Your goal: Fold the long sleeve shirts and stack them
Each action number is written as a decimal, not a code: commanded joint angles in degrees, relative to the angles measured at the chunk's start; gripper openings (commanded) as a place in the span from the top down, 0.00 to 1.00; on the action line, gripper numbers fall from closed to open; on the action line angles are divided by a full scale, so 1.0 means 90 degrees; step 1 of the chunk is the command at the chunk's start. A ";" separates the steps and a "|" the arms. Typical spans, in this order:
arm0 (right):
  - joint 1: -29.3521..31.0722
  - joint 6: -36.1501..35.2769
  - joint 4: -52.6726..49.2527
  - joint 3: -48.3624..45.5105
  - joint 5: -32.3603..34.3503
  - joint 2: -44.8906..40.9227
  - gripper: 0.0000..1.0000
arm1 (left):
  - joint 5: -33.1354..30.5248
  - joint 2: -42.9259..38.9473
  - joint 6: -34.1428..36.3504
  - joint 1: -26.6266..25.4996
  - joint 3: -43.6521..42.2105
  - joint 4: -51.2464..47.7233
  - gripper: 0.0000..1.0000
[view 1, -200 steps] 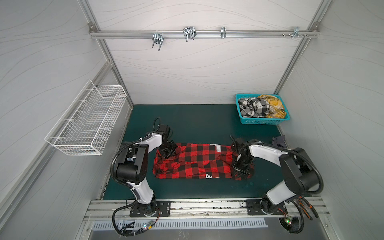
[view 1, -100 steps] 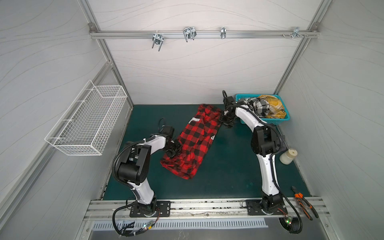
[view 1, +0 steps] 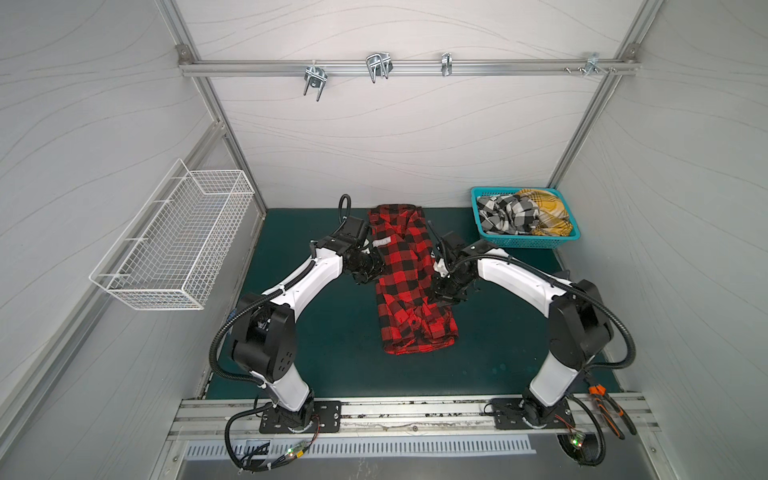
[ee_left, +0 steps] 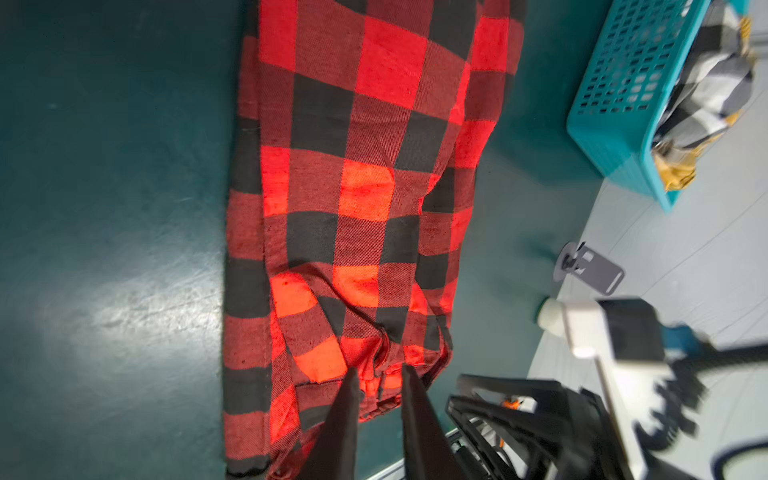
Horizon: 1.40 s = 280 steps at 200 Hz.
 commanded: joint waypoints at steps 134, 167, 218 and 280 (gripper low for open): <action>0.1002 0.0575 0.0001 -0.0256 0.0204 0.0749 0.75 | -0.0172 0.1153 0.0350 -0.0058 -0.0226 -0.0318 0.83; 0.1059 0.0495 -0.0109 -0.0484 0.0130 0.0145 0.44 | -0.0342 -0.0516 0.0229 0.0626 -0.1073 -0.0202 0.70; 0.0029 -0.0083 -0.0705 -0.0292 0.0462 -0.0752 0.37 | 0.0331 -0.1160 0.0512 0.0845 -0.1857 -0.0744 0.64; -0.0944 -0.0731 0.0143 -0.1147 0.0113 0.0149 0.47 | 0.1322 -0.1153 -0.0270 0.0654 -0.3195 0.0922 0.52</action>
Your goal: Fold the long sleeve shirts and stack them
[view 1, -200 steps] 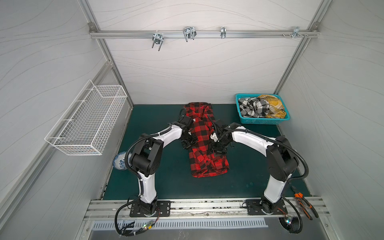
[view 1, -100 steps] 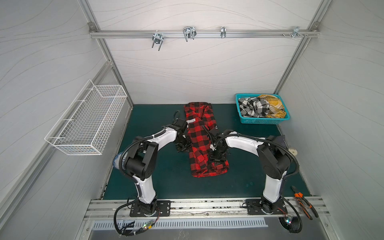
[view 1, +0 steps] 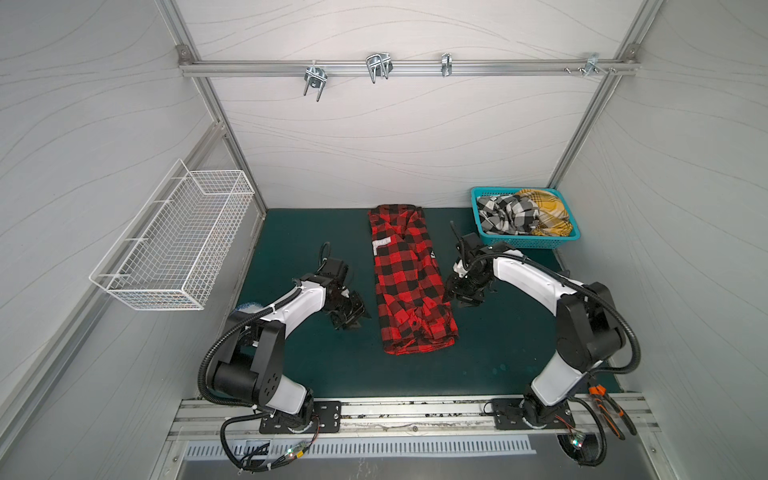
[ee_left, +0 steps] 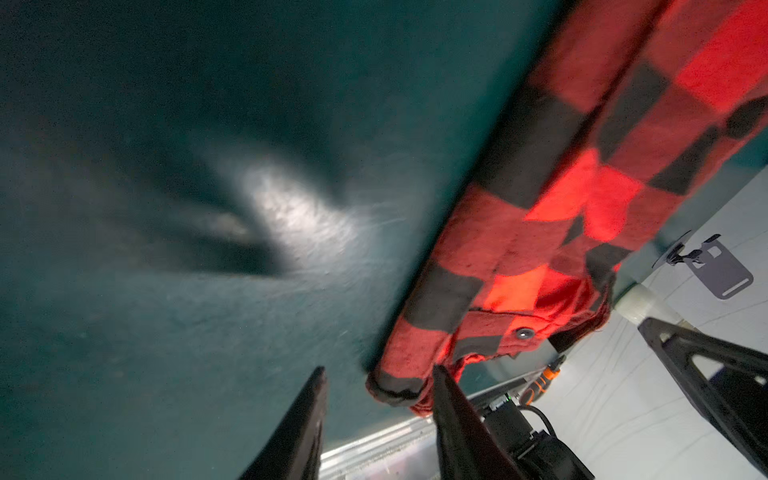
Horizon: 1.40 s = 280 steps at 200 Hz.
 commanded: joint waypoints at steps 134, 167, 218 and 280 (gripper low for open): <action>0.0950 0.0801 -0.0292 -0.0908 0.0498 -0.0890 0.38 | -0.0127 0.0199 -0.0178 -0.0772 -0.0092 0.0154 0.42; 0.0937 0.0994 -0.0273 -0.1302 0.0266 -0.1650 0.36 | -0.0171 -0.0177 -0.0260 -0.0762 -0.0256 0.0107 0.44; 0.0396 0.0999 0.0507 -0.2095 -0.0726 -0.1972 0.44 | -0.0054 0.0228 -0.0143 -0.0762 -0.0282 0.0144 0.48; 0.0229 0.1226 0.1431 -0.2707 -0.1409 -0.1617 0.46 | 0.0086 0.0789 -0.0116 -0.0829 -0.0224 0.0403 0.49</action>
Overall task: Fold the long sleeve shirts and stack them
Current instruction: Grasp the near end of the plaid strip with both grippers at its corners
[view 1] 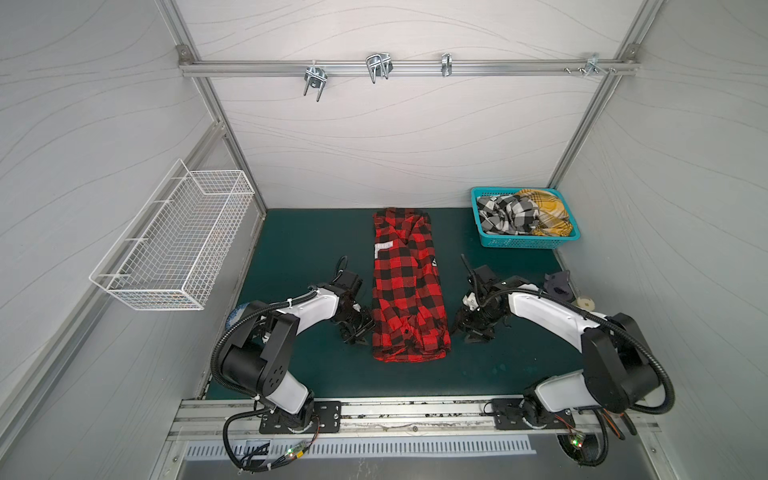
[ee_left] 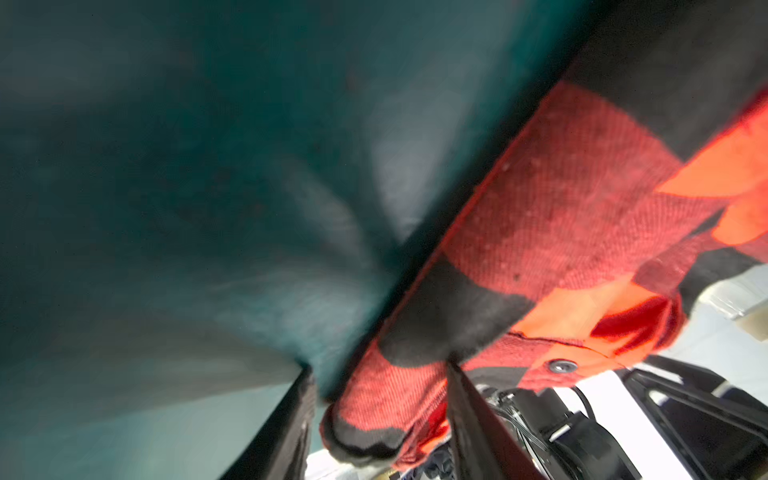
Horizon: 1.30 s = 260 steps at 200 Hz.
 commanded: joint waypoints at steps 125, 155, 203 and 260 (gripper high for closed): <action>0.0057 0.0597 0.1665 -0.0654 -0.0739 0.1015 0.66 | 0.0033 0.0533 -0.0352 -0.0488 -0.0282 0.0558 0.58; 0.0201 0.0543 0.1616 -0.0518 -0.0677 0.1156 0.75 | 0.0037 0.0617 -0.0336 -0.0488 -0.0256 0.0575 0.68; 0.0313 0.0527 0.1608 -0.0500 -0.0581 0.1004 0.81 | 0.0063 0.0576 -0.0306 -0.0485 -0.0246 0.0573 0.78; 0.0480 0.0518 0.1521 -0.0376 -0.0393 0.0958 0.82 | 0.0016 0.0367 -0.0187 -0.0483 -0.0217 0.0346 0.69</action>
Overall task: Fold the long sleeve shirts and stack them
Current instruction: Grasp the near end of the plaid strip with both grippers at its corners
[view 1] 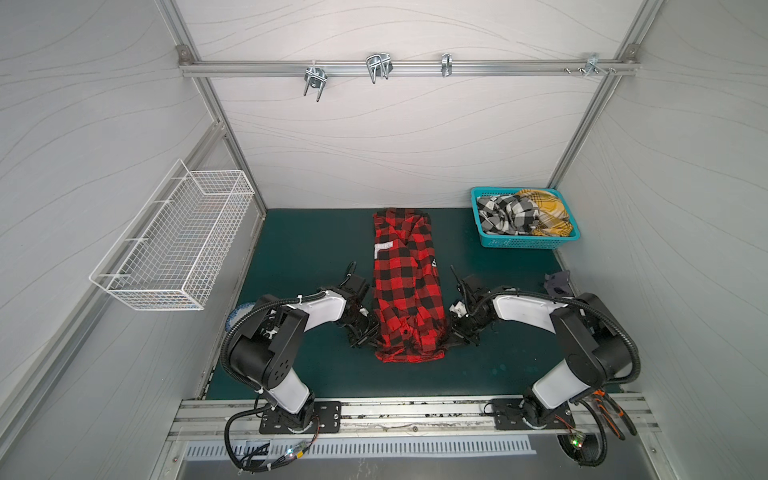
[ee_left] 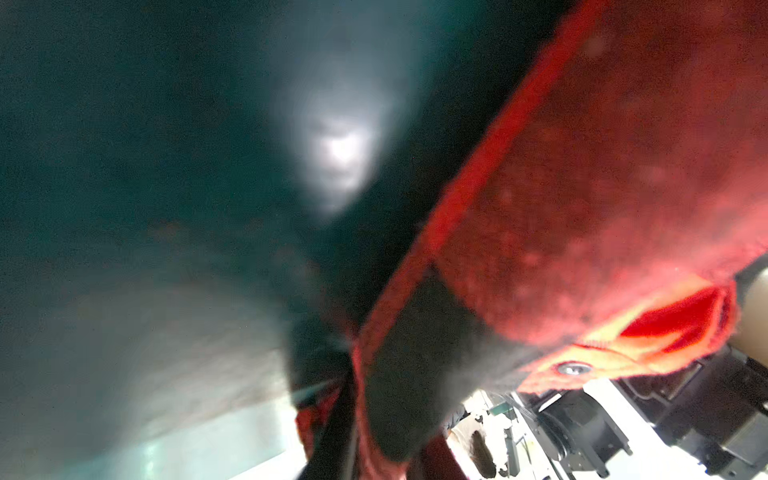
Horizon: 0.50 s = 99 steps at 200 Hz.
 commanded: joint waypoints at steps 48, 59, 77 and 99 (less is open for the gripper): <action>0.0111 0.0031 -0.0134 0.0049 0.0567 -0.0149 0.73 | -0.0720 -0.0215 0.0253 -0.0089 0.0002 -0.0401 0.65; 0.0110 0.0012 -0.0226 0.0067 0.0634 -0.0257 0.66 | -0.0843 -0.0274 0.0332 -0.0089 0.0088 -0.0543 0.63; 0.0104 -0.0040 -0.0406 0.0082 0.0810 -0.0558 0.54 | -0.1135 -0.0489 0.0445 -0.0089 0.0193 -0.0775 0.58; 0.0075 -0.0152 -0.0721 0.0153 0.1075 -0.0888 0.48 | -0.1351 -0.0641 0.0592 -0.0094 0.0318 -0.1017 0.54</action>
